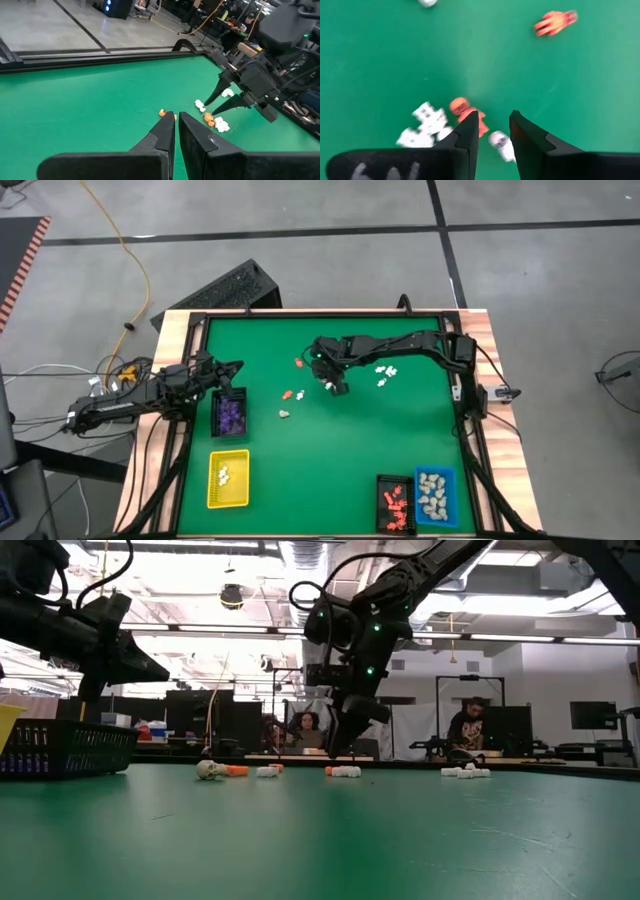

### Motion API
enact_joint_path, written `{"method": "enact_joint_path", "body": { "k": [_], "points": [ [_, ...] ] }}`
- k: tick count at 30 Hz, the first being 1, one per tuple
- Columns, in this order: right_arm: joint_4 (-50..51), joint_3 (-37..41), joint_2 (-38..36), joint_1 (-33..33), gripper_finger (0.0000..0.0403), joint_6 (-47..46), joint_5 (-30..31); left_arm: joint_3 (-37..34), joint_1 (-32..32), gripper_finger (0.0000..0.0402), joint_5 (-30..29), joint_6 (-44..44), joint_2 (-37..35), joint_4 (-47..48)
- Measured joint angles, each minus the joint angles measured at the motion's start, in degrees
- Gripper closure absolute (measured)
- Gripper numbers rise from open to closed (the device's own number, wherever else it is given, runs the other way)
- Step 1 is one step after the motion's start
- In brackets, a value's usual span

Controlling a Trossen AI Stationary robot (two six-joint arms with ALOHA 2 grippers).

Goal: Sort Halloween decoration
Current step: Put the orange skeleton toy into the bottom black basket

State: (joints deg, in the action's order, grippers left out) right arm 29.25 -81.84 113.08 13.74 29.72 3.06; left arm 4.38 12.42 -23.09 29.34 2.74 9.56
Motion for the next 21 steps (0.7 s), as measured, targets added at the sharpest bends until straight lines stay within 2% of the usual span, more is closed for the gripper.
{"method": "enact_joint_path", "body": {
  "k": [4, 8, 11, 13, 16, 21],
  "points": [
    [0.49, -1.57, -0.51, -2.10, 0.0267, 2.86, 5.04, 0.00, -0.02, 0.0388, 0.00, 0.22, 0.00, 0.00],
    [0.25, -3.63, -0.52, -4.63, 0.0280, 12.38, 13.48, 0.01, 0.00, 0.0388, -0.02, 0.53, 0.00, 0.00],
    [-0.04, -4.77, -0.56, -6.63, 0.0292, 13.67, 19.13, 0.00, -0.01, 0.0388, 0.02, 1.62, 0.00, -0.01],
    [0.48, -5.33, -0.59, -7.12, 0.0296, 13.13, 18.56, 0.02, 0.00, 0.0388, 0.33, 1.62, 0.00, 0.00],
    [1.59, -5.75, -0.59, -7.07, 0.0292, 11.52, 12.85, 0.01, 0.00, 0.0385, 0.28, 1.59, 0.00, 0.00],
    [7.46, -5.75, -0.46, -5.18, 0.0249, 8.27, 8.95, 0.00, 0.00, 0.0359, 0.13, 1.09, 0.00, 0.00]
  ]
}}
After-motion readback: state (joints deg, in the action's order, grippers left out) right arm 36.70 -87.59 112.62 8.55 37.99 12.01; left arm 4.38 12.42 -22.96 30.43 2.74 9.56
